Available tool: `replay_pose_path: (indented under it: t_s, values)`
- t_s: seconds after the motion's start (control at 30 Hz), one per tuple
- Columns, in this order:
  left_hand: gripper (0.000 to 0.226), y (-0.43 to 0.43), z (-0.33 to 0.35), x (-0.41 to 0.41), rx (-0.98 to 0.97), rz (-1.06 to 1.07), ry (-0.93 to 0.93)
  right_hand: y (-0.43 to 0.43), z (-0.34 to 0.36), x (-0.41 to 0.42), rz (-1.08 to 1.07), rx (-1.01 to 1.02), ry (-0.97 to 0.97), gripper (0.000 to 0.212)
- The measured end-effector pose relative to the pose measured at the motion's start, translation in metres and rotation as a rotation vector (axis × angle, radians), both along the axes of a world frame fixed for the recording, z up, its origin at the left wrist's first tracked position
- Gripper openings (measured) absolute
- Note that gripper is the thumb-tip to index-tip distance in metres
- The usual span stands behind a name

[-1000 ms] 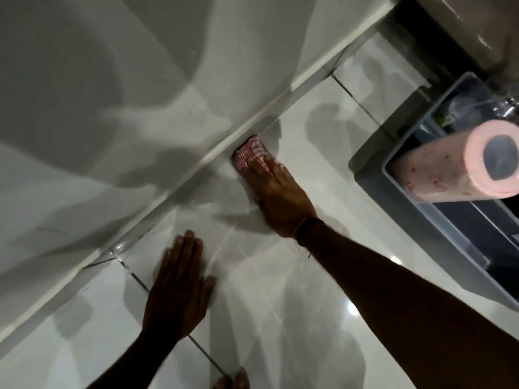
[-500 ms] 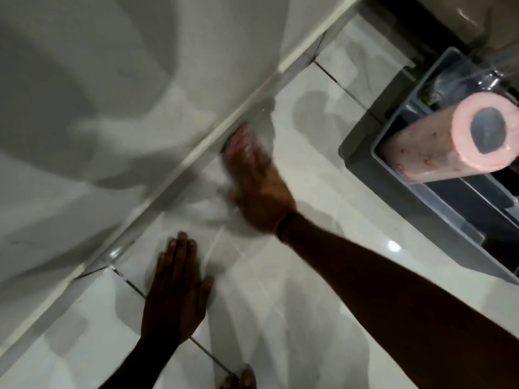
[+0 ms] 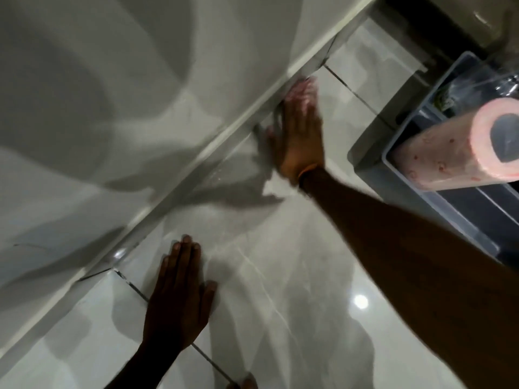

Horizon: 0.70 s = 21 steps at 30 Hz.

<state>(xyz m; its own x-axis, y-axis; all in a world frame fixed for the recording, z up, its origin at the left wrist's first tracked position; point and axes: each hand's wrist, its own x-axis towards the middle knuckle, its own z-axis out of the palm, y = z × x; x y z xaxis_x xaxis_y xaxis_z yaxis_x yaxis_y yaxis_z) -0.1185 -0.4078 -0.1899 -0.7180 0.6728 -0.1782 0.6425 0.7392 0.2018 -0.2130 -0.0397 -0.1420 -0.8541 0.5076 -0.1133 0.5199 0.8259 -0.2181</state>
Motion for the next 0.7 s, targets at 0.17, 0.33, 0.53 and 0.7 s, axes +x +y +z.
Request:
replay_pose_path:
  t_s: [0.17, 0.33, 0.53, 0.7]
  values:
    - [0.076, 0.002, 0.002, 0.002, -0.019, -0.011, 0.028, -0.116, -0.017, 0.074, 0.57, -0.174, 0.024, 0.102]
    - [0.075, 0.001, 0.003, 0.002, 0.019, -0.014, 0.04, -0.07, -0.023, 0.057, 0.513, -0.137, 0.009, 0.097]
    - [0.078, 0.003, 0.002, 0.001, 0.0, 0.01, 0.021, 0.034, -0.008, -0.001, -0.075, -0.15, -0.067, 0.091]
    - [0.078, 0.005, 0.006, 0.003, 0.006, 0.014, 0.002, -0.02, -0.004, 0.031, 0.128, -0.114, 0.059, 0.075]
